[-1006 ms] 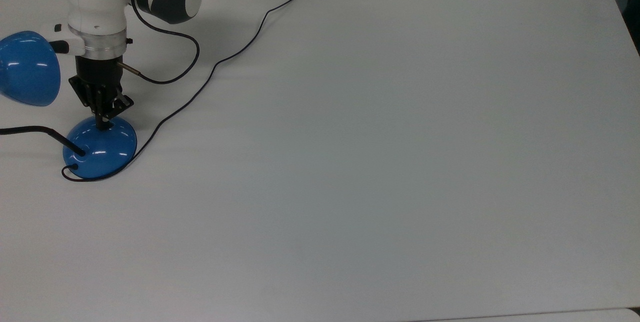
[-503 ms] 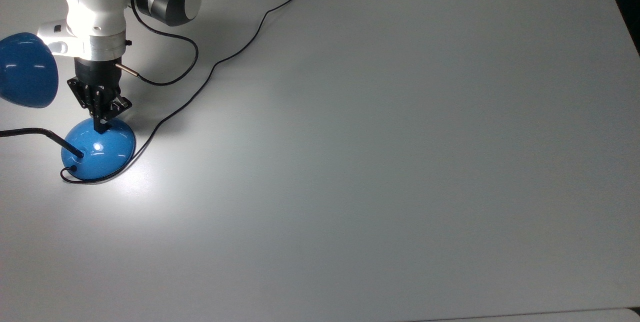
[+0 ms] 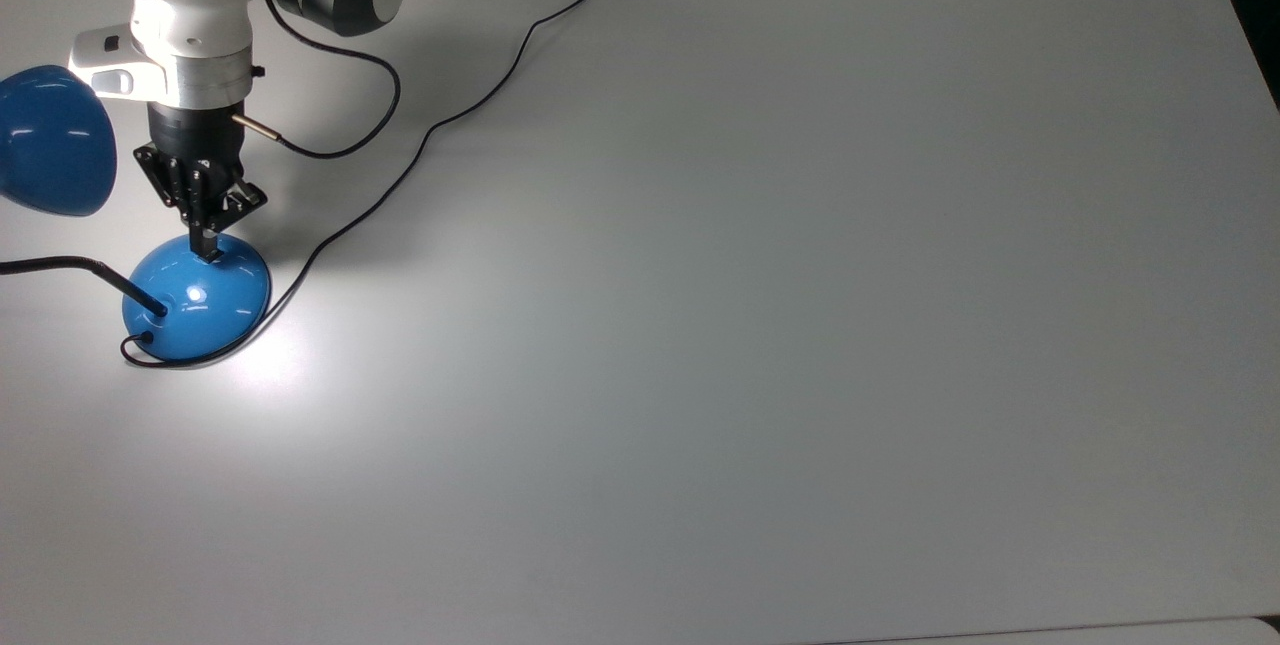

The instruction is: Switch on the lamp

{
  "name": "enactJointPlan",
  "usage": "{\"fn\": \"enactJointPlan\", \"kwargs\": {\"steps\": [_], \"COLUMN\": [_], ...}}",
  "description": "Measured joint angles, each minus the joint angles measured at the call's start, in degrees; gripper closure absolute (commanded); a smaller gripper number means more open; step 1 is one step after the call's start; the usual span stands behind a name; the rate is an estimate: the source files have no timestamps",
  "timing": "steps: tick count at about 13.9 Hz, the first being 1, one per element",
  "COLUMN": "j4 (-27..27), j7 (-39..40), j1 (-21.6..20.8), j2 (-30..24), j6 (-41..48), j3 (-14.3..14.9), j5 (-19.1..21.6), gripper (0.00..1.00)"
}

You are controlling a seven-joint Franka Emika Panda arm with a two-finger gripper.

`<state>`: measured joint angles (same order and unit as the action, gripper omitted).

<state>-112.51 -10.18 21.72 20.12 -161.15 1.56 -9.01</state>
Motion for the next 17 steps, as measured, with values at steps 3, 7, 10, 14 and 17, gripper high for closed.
{"fn": "enactJointPlan", "kwargs": {"steps": [3, 7, 10, 14, 17], "j4": [0.0, 0.0, 0.6, 2.9, 6.0], "j7": [-0.6, -1.6, -2.0, -2.0, 0.7], "j1": [-2.8, -8.8, -13.3, -20.0, -24.7], "j2": [-2.5, -5.5, -8.2, -14.0, -17.7], "j6": [7.3, 18.8, 27.1, 39.3, 50.4], "j3": [-0.4, -0.7, -0.8, -1.0, -1.1], "j5": [0.0, 0.0, 0.0, 0.0, 0.5], "gripper": [1.0, 1.0, 1.0, 1.0, 1.0]}}
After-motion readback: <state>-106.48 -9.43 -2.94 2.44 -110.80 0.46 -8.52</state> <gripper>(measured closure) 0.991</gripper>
